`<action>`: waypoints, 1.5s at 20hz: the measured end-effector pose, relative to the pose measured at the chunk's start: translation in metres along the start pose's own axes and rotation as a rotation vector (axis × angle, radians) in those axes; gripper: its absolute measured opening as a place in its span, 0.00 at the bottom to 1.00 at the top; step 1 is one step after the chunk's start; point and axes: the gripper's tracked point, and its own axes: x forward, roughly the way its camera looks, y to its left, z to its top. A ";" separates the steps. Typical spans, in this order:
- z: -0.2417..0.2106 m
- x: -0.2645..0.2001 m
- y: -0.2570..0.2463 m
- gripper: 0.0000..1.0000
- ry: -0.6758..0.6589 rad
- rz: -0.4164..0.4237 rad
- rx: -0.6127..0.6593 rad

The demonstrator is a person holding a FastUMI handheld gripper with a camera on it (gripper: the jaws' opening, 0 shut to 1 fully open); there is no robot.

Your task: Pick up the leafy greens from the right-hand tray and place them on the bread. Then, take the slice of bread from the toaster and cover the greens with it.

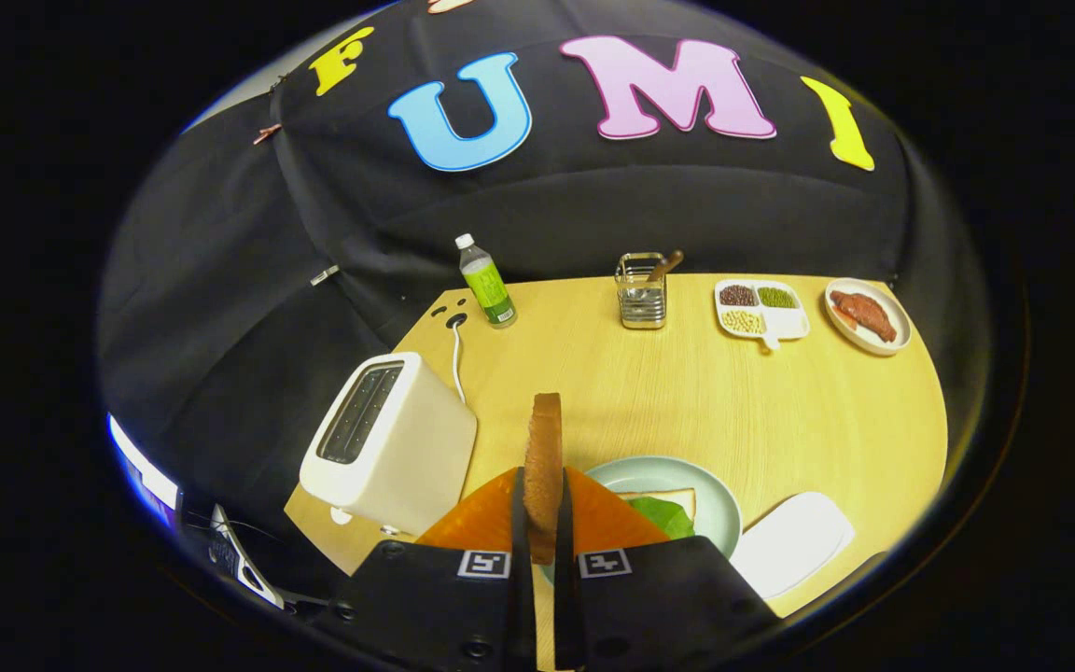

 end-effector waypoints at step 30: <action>-0.032 -0.060 -0.133 0.98 -0.105 -0.060 -0.066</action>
